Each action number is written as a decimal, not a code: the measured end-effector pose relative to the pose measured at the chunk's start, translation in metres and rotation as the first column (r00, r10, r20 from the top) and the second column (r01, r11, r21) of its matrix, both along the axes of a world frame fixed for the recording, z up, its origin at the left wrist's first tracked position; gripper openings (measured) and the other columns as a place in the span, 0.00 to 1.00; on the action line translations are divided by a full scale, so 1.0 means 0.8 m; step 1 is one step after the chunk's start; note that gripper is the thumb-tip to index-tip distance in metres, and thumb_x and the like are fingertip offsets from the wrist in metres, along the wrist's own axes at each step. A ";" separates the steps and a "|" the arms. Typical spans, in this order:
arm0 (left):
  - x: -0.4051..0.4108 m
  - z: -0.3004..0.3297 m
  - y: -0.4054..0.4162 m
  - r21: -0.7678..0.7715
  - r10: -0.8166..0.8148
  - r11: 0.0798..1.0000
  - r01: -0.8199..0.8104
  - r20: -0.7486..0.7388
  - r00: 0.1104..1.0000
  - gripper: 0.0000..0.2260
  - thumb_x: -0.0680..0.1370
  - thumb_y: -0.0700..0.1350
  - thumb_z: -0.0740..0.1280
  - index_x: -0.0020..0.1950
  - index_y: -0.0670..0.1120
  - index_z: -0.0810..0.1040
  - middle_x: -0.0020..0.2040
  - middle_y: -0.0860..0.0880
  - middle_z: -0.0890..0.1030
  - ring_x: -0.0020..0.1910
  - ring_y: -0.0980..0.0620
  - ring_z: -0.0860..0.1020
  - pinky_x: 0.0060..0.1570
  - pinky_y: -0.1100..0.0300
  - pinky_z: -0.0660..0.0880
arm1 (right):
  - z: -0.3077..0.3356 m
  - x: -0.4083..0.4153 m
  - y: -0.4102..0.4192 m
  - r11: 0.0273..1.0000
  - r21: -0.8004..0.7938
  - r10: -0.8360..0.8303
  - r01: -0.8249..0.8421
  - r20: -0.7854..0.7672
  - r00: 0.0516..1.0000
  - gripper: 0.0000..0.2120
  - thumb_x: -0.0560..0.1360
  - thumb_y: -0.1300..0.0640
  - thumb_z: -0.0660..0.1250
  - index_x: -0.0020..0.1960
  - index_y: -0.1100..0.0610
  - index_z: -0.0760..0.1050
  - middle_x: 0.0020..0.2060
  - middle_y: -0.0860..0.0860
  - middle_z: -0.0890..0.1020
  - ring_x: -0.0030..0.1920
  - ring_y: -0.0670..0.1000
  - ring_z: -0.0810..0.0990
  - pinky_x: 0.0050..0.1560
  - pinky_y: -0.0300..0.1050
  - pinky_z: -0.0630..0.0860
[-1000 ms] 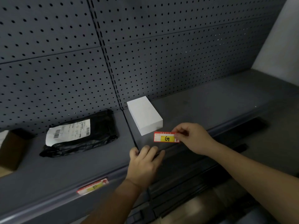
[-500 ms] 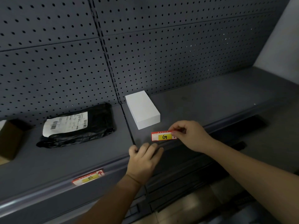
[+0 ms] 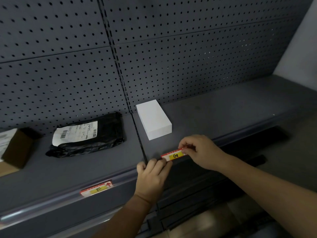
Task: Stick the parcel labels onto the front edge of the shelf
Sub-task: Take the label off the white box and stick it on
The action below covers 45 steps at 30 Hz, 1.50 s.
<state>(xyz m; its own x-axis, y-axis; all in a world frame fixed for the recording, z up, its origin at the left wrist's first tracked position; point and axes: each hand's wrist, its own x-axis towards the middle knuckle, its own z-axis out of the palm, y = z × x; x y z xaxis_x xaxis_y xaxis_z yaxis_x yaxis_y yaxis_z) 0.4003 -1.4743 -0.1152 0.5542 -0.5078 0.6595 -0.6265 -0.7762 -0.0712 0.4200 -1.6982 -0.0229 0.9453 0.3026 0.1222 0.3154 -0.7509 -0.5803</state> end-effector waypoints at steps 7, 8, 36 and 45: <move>-0.011 0.008 0.003 -0.034 0.025 0.999 -0.027 -0.067 0.997 0.15 0.71 0.42 0.72 0.58 0.49 0.82 0.49 0.52 0.79 0.45 0.49 0.71 0.46 0.54 0.51 | -0.023 -0.002 0.007 0.989 -0.132 0.091 -0.063 0.220 0.971 0.03 0.76 0.54 0.68 0.47 0.46 0.79 0.42 0.40 0.77 0.46 0.42 0.71 0.50 0.46 0.66; -0.011 0.010 0.004 -0.041 0.029 0.999 -0.032 -0.075 0.997 0.15 0.70 0.42 0.73 0.57 0.49 0.82 0.49 0.52 0.80 0.45 0.49 0.71 0.46 0.54 0.51 | -0.026 -0.003 0.008 0.989 -0.134 0.088 -0.057 0.233 0.968 0.03 0.76 0.54 0.68 0.47 0.47 0.80 0.42 0.40 0.76 0.46 0.42 0.71 0.50 0.46 0.66; -0.001 0.044 -0.007 -0.080 0.129 0.986 -0.147 -0.197 0.972 0.01 0.75 0.45 0.71 0.44 0.51 0.80 0.41 0.53 0.75 0.41 0.49 0.70 0.44 0.54 0.56 | -0.049 -0.009 -0.003 0.988 -0.150 -0.001 0.048 0.301 0.954 0.03 0.72 0.53 0.72 0.42 0.48 0.78 0.52 0.43 0.70 0.56 0.45 0.69 0.56 0.47 0.63; -0.002 0.043 -0.007 -0.022 0.153 0.987 -0.160 -0.191 0.970 0.03 0.74 0.45 0.73 0.45 0.52 0.81 0.40 0.54 0.76 0.40 0.50 0.69 0.44 0.54 0.53 | -0.052 -0.014 0.002 0.985 -0.139 -0.058 0.099 0.272 0.960 0.04 0.72 0.56 0.73 0.41 0.48 0.79 0.55 0.44 0.71 0.58 0.44 0.67 0.55 0.46 0.59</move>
